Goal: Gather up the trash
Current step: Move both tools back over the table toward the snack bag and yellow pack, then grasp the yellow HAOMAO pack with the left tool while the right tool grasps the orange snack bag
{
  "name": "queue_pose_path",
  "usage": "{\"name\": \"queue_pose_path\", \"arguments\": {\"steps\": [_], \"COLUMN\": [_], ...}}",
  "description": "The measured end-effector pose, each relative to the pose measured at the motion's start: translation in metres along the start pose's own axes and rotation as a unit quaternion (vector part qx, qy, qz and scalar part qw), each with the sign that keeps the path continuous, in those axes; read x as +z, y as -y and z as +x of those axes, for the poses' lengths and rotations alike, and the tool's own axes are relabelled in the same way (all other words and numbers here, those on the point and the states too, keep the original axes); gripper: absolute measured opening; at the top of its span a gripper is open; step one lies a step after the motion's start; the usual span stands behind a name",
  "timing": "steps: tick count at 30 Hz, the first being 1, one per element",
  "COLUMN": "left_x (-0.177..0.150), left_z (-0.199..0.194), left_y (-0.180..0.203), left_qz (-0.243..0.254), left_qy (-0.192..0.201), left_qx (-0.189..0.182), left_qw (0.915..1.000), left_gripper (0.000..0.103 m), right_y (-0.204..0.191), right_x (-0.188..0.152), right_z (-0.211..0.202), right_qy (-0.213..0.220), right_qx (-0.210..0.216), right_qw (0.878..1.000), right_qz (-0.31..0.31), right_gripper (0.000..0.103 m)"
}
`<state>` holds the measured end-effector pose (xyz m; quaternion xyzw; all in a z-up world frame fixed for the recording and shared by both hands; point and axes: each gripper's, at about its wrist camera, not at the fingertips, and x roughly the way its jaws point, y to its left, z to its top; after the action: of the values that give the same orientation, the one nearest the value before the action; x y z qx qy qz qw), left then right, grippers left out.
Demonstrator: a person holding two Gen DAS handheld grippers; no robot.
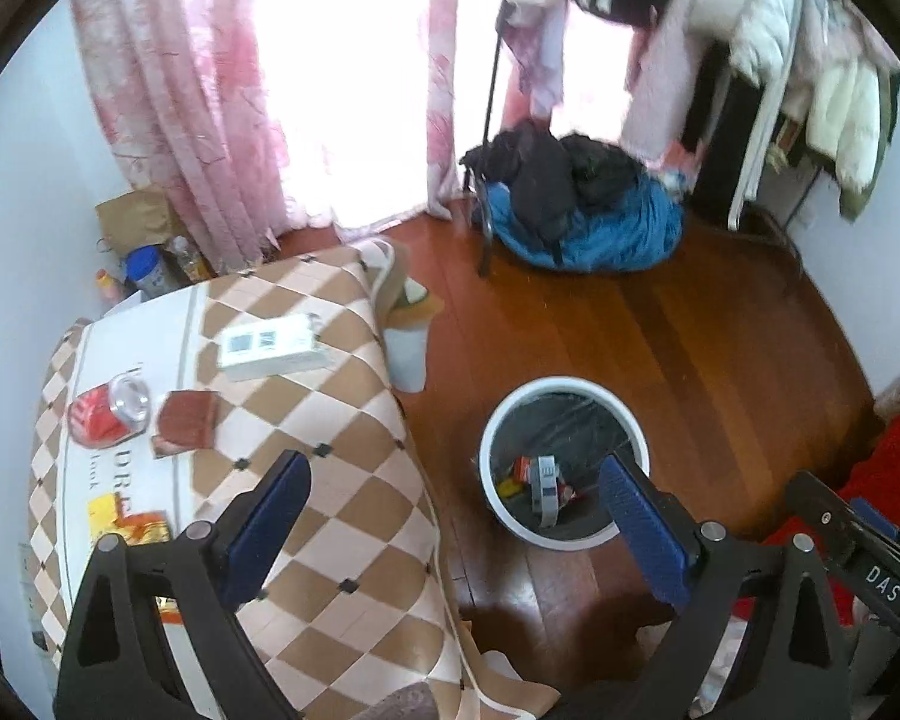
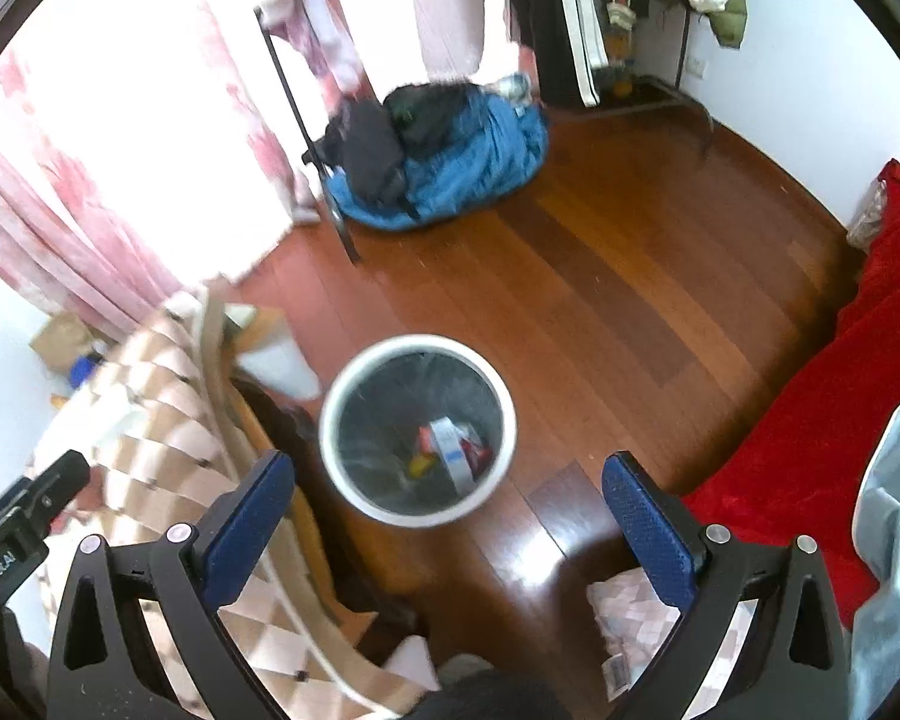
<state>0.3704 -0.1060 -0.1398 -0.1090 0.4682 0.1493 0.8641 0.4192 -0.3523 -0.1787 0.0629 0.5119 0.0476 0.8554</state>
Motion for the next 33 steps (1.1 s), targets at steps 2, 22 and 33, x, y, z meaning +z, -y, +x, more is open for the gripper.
{"name": "queue_pose_path", "arguments": {"steps": [2, 22, 33], "left_x": [-0.001, -0.17, -0.234], "left_z": [-0.012, 0.024, 0.053], "left_y": [-0.014, -0.358, -0.416], "left_qz": [-0.007, -0.192, -0.212], "left_qy": [0.009, -0.133, -0.186], "left_qx": [0.007, 0.244, 0.229], "left_qw": [0.9999, 0.9413, 0.9317], "left_gripper": [0.099, 0.099, 0.099], "right_y": [-0.007, -0.306, -0.429], "right_x": [-0.002, -0.177, -0.253], "right_z": [-0.018, 0.052, 0.119], "right_qy": [0.015, -0.164, -0.21], "right_qx": [0.011, 0.172, 0.148], "right_qw": [1.0, 0.953, 0.93], "right_qz": [0.002, -0.186, -0.261], "right_gripper": [0.103, 0.103, 0.102]}}
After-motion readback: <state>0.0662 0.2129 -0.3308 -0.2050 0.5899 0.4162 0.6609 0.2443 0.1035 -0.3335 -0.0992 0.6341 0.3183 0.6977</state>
